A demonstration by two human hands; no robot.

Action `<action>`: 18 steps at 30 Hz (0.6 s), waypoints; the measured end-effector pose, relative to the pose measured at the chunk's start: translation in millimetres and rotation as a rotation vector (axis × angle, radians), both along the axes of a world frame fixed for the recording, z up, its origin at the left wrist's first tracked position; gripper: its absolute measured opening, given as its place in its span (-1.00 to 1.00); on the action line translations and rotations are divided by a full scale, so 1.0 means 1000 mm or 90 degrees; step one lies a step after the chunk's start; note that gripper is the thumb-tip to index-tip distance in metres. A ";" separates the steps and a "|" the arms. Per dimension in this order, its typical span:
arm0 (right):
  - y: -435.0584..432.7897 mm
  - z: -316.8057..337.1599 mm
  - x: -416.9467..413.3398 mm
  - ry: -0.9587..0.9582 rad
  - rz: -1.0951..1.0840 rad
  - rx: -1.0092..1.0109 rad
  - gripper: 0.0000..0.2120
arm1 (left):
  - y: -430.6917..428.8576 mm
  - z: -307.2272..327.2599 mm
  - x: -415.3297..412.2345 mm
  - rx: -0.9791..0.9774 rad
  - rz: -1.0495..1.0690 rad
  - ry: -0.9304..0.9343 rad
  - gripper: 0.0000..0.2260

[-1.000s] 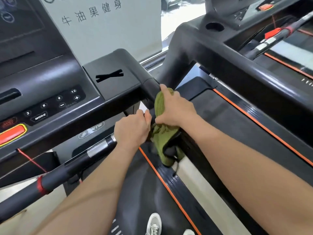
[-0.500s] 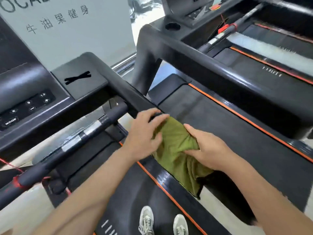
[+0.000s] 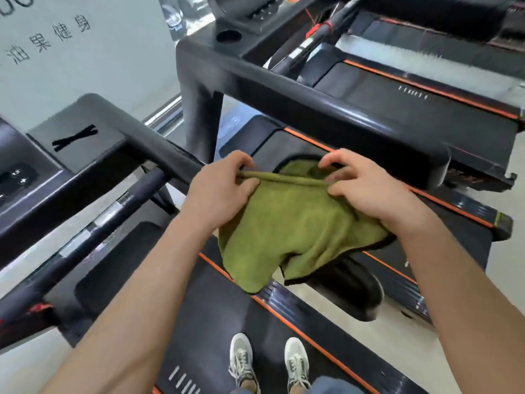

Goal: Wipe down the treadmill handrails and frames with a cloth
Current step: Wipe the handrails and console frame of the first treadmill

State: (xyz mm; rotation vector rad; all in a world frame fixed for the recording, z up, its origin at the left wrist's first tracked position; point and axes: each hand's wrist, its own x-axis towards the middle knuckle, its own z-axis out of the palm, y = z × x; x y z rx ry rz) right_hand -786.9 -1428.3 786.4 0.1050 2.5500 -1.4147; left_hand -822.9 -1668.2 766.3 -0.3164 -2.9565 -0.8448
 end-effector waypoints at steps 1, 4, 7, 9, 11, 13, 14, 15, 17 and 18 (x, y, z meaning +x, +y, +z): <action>-0.005 -0.011 0.004 0.015 0.056 0.138 -0.62 | 0.001 -0.014 0.001 -0.122 -0.022 0.091 -0.78; -0.035 -0.048 0.024 -0.096 0.221 0.237 -0.38 | 0.009 -0.060 0.026 -0.136 -0.201 0.148 -0.75; -0.055 -0.080 0.032 -0.035 0.212 0.370 -0.05 | 0.009 -0.083 0.047 -0.131 -0.236 0.082 -0.61; -0.067 -0.086 0.025 0.001 0.166 0.419 -0.06 | -0.003 -0.086 0.039 -0.125 -0.237 0.080 -0.57; -0.087 -0.086 0.015 0.035 0.146 0.464 -0.08 | -0.020 -0.087 0.026 -0.103 -0.228 0.079 -0.58; -0.113 -0.088 0.001 0.100 0.136 0.509 -0.09 | -0.041 -0.087 0.013 -0.042 -0.205 0.086 -0.59; -0.126 -0.089 -0.009 0.128 0.139 0.514 -0.11 | -0.054 -0.088 0.007 -0.008 -0.180 0.091 -0.60; -0.138 -0.090 -0.020 0.144 0.142 0.513 -0.13 | -0.068 -0.087 0.001 0.017 -0.143 0.098 -0.60; -0.159 -0.090 -0.044 0.150 0.151 0.507 -0.17 | -0.102 -0.087 -0.015 0.014 -0.006 0.134 -0.62; -0.169 -0.089 -0.055 0.151 0.151 0.500 -0.18 | -0.121 -0.087 -0.023 -0.025 0.095 0.151 -0.63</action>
